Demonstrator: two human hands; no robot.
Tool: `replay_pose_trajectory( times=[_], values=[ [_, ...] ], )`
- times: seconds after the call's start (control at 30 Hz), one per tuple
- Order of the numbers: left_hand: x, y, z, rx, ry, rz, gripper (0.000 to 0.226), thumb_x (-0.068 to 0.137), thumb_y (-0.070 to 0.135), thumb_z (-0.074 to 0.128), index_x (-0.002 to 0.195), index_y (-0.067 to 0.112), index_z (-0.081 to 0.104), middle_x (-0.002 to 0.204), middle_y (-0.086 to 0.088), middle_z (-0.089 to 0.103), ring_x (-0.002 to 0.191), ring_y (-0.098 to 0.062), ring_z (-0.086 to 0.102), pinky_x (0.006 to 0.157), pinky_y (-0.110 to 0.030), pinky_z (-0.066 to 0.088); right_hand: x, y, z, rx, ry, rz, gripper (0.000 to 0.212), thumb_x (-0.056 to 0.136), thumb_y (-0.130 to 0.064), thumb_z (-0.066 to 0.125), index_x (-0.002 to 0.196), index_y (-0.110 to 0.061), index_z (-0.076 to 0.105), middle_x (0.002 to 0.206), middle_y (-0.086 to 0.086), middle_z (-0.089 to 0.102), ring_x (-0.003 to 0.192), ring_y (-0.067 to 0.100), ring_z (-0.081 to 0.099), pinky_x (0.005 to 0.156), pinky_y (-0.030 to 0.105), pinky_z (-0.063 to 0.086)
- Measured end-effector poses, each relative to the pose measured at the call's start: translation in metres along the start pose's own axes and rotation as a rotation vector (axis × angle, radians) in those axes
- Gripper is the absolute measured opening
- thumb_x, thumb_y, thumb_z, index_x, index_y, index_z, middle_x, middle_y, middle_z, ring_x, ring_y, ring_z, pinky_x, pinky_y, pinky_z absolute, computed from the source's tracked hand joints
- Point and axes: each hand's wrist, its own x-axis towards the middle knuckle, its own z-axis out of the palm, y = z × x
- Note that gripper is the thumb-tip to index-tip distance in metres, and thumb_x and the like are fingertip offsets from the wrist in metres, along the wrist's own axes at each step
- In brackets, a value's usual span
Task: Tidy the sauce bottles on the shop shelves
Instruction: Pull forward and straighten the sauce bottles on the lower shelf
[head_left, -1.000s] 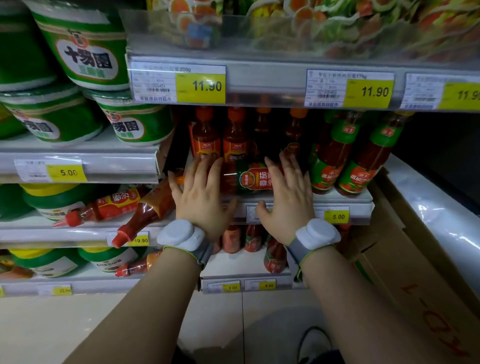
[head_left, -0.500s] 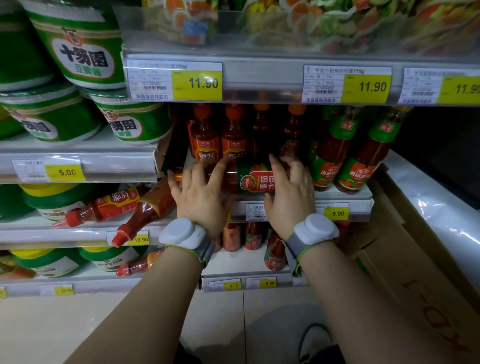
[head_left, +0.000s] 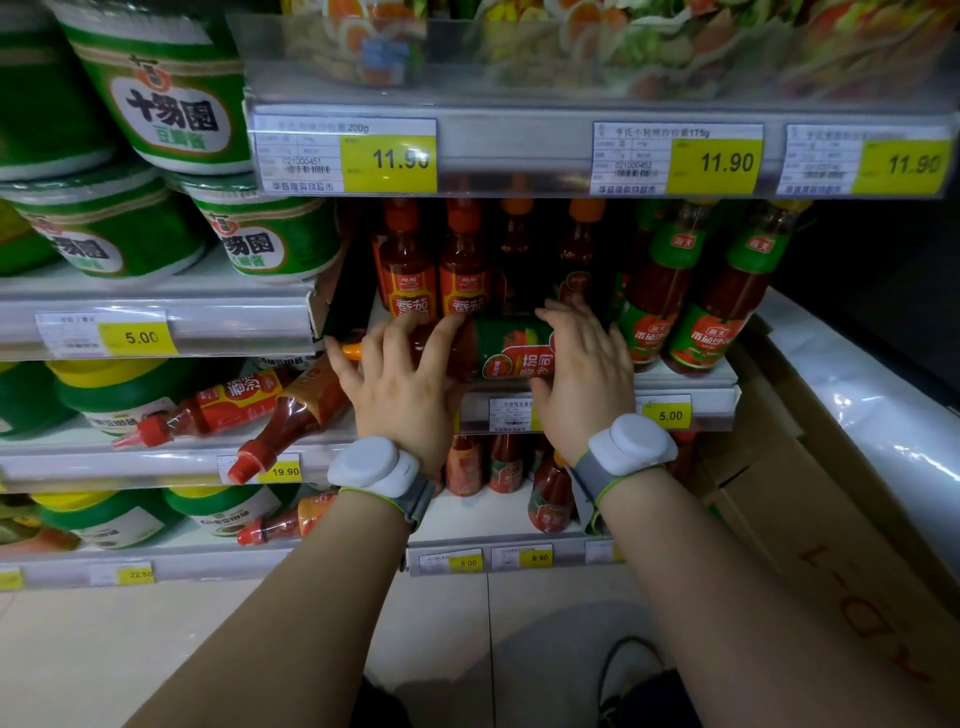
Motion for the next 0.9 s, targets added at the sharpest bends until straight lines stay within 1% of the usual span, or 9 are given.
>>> replay_pose_trajectory(
  times=[0.13, 0.23, 0.37, 0.5, 0.57, 0.67, 0.77, 0.83, 0.9],
  values=[
    [-0.003, 0.0, -0.008, 0.029, 0.107, 0.058, 0.063, 0.071, 0.027, 0.072, 0.129, 0.032, 0.05, 0.122, -0.008, 0.055, 0.119, -0.033, 0.047, 0.106, -0.07, 0.014, -0.006, -0.001, -0.009, -0.008, 0.035, -0.023, 0.065, 0.074, -0.012, 0.072, 0.133, -0.016, 0.045, 0.137, 0.005, 0.051, 0.132, 0.027, 0.041, 0.113, 0.043, 0.025],
    [-0.005, 0.001, -0.014, 0.035, 0.188, 0.087, 0.062, 0.068, 0.028, 0.073, 0.127, 0.033, 0.053, 0.119, -0.007, 0.057, 0.12, -0.028, 0.044, 0.108, -0.068, 0.014, -0.01, -0.001, -0.013, -0.014, 0.019, -0.039, 0.071, 0.076, -0.014, 0.072, 0.139, -0.013, 0.041, 0.138, 0.01, 0.049, 0.131, 0.031, 0.042, 0.112, 0.043, 0.029],
    [-0.012, 0.006, -0.024, 0.032, 0.273, 0.128, 0.06, 0.066, 0.028, 0.075, 0.123, 0.034, 0.056, 0.118, -0.004, 0.057, 0.121, -0.024, 0.039, 0.109, -0.066, 0.014, -0.019, -0.001, -0.022, 0.012, 0.021, -0.034, 0.07, 0.075, -0.011, 0.071, 0.139, -0.01, 0.043, 0.135, 0.009, 0.05, 0.129, 0.031, 0.042, 0.11, 0.04, 0.033],
    [-0.015, 0.005, -0.034, -0.007, 0.23, 0.112, 0.061, 0.062, 0.036, 0.076, 0.12, 0.036, 0.058, 0.13, -0.009, 0.052, 0.132, -0.027, 0.029, 0.109, -0.066, 0.013, -0.026, 0.0, -0.027, 0.077, -0.032, -0.004, 0.069, 0.075, -0.012, 0.073, 0.138, -0.012, 0.045, 0.136, 0.008, 0.05, 0.128, 0.029, 0.042, 0.107, 0.037, 0.035],
    [-0.019, 0.006, -0.038, -0.027, 0.204, 0.092, 0.064, 0.06, 0.04, 0.077, 0.12, 0.035, 0.058, 0.14, -0.011, 0.044, 0.137, -0.029, 0.023, 0.108, -0.067, 0.015, -0.03, 0.002, -0.029, 0.08, -0.052, 0.01, 0.069, 0.075, -0.016, 0.074, 0.138, -0.015, 0.045, 0.137, 0.006, 0.049, 0.128, 0.028, 0.042, 0.105, 0.035, 0.036],
    [-0.023, 0.007, -0.044, -0.112, 0.214, 0.033, 0.073, 0.058, 0.044, 0.078, 0.125, 0.03, 0.054, 0.148, -0.016, 0.031, 0.14, -0.033, 0.018, 0.106, -0.067, 0.022, -0.035, 0.006, -0.03, 0.109, -0.089, 0.053, 0.072, 0.074, -0.023, 0.077, 0.138, -0.015, 0.046, 0.138, 0.005, 0.049, 0.126, 0.027, 0.045, 0.102, 0.036, 0.041],
    [-0.029, 0.012, -0.047, -0.266, 0.262, -0.011, 0.09, 0.057, 0.042, 0.082, 0.135, 0.019, 0.044, 0.148, -0.022, 0.024, 0.138, -0.036, 0.022, 0.108, -0.056, 0.03, -0.042, 0.009, -0.031, 0.162, -0.112, 0.1, 0.074, 0.07, -0.027, 0.08, 0.135, -0.014, 0.049, 0.134, 0.005, 0.051, 0.121, 0.025, 0.05, 0.099, 0.032, 0.042],
    [-0.035, 0.022, -0.051, -0.393, 0.245, -0.121, 0.109, 0.054, 0.039, 0.086, 0.142, 0.01, 0.03, 0.149, -0.023, 0.022, 0.139, -0.034, 0.024, 0.11, -0.044, 0.032, -0.048, 0.01, -0.032, 0.19, -0.136, 0.129, 0.074, 0.067, -0.028, 0.082, 0.133, -0.013, 0.051, 0.132, 0.005, 0.053, 0.118, 0.024, 0.052, 0.096, 0.029, 0.041],
    [-0.041, 0.033, -0.052, -0.471, 0.195, -0.265, 0.122, 0.049, 0.035, 0.089, 0.145, 0.009, 0.019, 0.15, -0.018, 0.024, 0.138, -0.031, 0.028, 0.102, -0.038, 0.039, -0.054, 0.01, -0.032, 0.199, -0.166, 0.149, 0.073, 0.064, -0.028, 0.084, 0.13, -0.015, 0.054, 0.13, 0.005, 0.055, 0.116, 0.024, 0.054, 0.093, 0.028, 0.042]
  ],
)
